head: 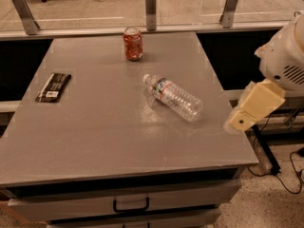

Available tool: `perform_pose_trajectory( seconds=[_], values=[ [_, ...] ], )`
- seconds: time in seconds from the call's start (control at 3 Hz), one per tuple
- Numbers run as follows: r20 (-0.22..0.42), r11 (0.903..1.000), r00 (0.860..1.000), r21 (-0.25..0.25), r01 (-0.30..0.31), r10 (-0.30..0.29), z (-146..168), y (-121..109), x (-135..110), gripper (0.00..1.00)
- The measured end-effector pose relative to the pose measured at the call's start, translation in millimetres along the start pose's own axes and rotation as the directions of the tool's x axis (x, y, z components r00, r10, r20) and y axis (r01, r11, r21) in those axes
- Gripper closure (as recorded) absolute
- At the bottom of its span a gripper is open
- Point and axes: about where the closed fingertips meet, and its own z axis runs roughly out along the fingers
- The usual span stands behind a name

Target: Move water bottle near rxbar chocolate

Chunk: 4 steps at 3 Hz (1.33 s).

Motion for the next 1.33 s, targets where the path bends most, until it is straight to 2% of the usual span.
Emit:
perform_pose_trajectory(
  seconds=[0.33, 0.67, 1.0, 1.33],
  values=[
    [0.072, 0.9916, 0.990, 0.040, -0.123, 0.120, 29.2, 5.4, -18.8, 0.00],
    [0.139, 0.9846, 0.979, 0.074, -0.158, 0.147, 67.1, 2.1, -48.3, 0.00],
    [0.169, 0.9813, 0.974, 0.094, -0.168, 0.150, 66.0, -3.6, -55.3, 0.00],
    [0.166, 0.9785, 0.969, 0.069, -0.194, 0.181, 86.1, 9.8, -54.2, 0.00]
  ],
)
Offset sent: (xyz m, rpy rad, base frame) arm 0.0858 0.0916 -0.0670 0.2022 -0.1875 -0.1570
